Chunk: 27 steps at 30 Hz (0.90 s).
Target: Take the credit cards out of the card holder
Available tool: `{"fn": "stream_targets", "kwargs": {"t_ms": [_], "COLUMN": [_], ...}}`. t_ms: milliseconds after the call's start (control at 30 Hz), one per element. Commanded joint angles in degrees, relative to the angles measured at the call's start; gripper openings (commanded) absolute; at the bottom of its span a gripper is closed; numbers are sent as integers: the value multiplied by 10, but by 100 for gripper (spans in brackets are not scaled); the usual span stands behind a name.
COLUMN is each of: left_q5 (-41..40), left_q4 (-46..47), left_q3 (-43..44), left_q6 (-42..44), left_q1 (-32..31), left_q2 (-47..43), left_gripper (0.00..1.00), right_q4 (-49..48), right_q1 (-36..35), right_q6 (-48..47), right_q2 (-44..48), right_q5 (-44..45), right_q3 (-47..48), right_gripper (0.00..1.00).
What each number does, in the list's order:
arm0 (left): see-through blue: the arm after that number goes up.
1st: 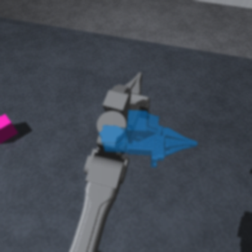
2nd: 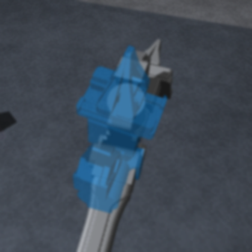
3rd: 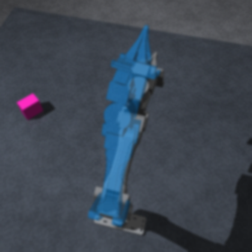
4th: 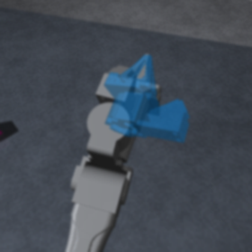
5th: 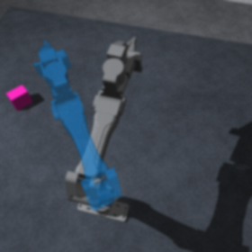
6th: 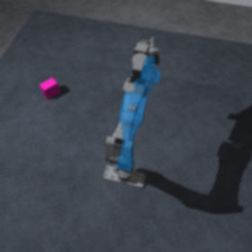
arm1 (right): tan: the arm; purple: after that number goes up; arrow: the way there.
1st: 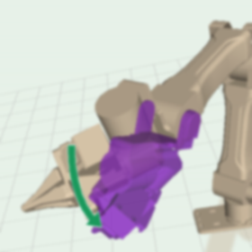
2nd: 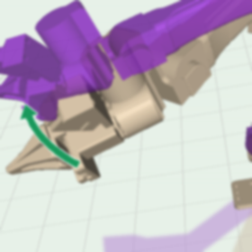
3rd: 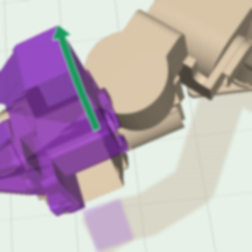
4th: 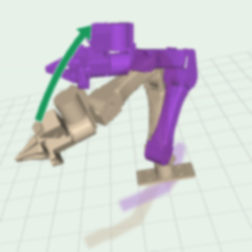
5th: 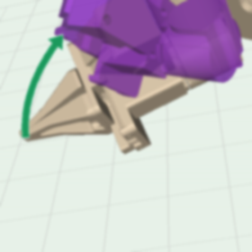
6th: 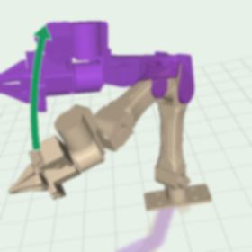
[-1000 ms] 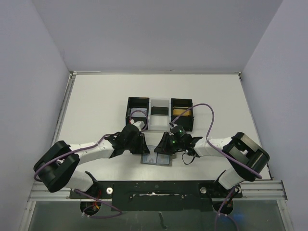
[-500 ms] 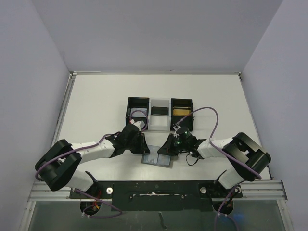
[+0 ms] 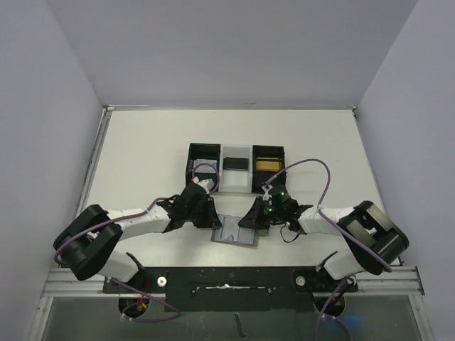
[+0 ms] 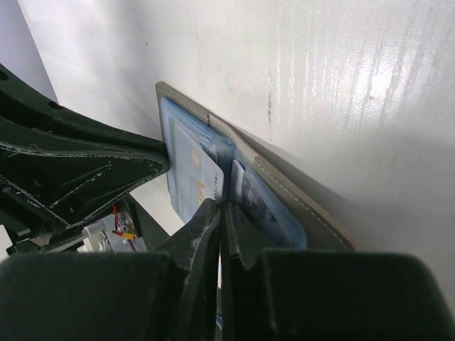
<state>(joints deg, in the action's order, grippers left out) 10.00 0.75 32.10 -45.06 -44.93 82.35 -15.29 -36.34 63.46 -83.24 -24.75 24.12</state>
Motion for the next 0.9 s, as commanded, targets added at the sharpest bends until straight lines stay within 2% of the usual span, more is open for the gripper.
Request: {"fn": "stream_targets", "kwargs": {"t_ms": [0, 100, 167, 300, 467, 533, 633, 700, 867], "left_q5": [-20, -36, -77, -107, -17, 25, 58, 38, -13], "left_q4": [-31, -37, -47, -29, 59, 84, 98, 75, 44], "left_q3": [-2, 7, 21, 43, 41, 36, 31, 29, 4], "left_q6": [6, 4, 5, 16, 26, 33, 34, 25, 11], "left_q1": [-3, -5, -17, -22, -21, -22, -25, -25, -25], "left_q2": [11, -3, -27, -77, -75, -47, -9, 2, -22], "left_gripper": [13, 14, 15, 21, 27, 27, 20, 13, 13], "right_q4": [1, 2, 10, 35, 39, 45, 51, 52, 61], "right_q1": [7, 7, 7, 12, 12, 13, 14, 13, 14], "right_q6": [4, 6, 10, 6, 2, -1, -5, -5, -8], "right_q2": [10, 0, -8, -31, -25, -21, -20, -18, -12], "right_q5": [-9, -4, 4, 11, 14, 16, 17, 17, 15], "right_q3": [-7, -4, -4, 4, 7, 10, 15, 15, 20], "right_gripper": [0, 0, 0, 0, 0, 0, 0, 0, 0]}}
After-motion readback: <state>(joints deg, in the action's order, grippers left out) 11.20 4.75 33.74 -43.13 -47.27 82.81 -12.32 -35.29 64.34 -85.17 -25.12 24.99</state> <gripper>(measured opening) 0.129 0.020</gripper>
